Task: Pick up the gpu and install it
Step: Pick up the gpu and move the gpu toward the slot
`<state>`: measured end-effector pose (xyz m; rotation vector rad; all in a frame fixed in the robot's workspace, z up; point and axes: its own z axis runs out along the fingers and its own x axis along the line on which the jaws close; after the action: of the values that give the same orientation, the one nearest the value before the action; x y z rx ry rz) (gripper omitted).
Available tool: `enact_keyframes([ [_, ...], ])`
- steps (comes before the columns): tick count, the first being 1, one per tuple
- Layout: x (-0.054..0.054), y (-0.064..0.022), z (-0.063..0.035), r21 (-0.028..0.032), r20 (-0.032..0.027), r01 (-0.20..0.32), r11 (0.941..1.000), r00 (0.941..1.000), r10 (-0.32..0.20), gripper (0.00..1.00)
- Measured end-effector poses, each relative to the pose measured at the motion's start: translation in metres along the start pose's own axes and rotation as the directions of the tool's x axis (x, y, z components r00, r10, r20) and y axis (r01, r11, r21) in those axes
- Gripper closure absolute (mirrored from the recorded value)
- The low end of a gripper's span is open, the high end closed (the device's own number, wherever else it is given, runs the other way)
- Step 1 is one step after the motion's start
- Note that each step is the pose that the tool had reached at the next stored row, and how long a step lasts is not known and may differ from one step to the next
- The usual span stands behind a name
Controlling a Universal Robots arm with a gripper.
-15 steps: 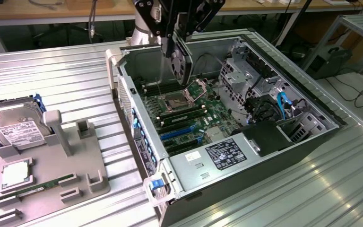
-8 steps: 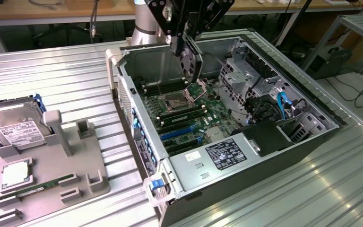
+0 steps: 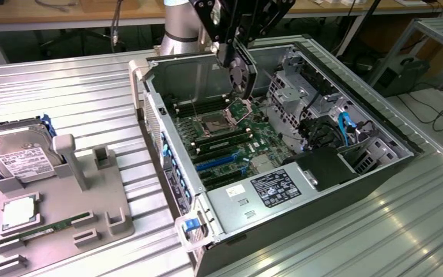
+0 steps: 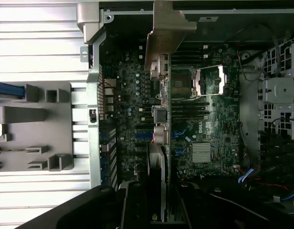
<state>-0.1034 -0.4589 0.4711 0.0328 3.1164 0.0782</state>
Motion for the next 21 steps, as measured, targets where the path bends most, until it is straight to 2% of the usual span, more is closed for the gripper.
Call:
enact_keyframes([
  [8,-0.019,0.0011,0.0005,0.0,-0.0003,0.0,1.0,1.0,0.0,0.73],
  [10,-0.027,0.002,0.0007,0.0,-0.0006,0.0,1.0,1.0,0.0,0.73],
  [21,-0.041,0.0029,0.0011,0.0,-0.0006,0.0,1.0,1.0,0.0,0.73],
])
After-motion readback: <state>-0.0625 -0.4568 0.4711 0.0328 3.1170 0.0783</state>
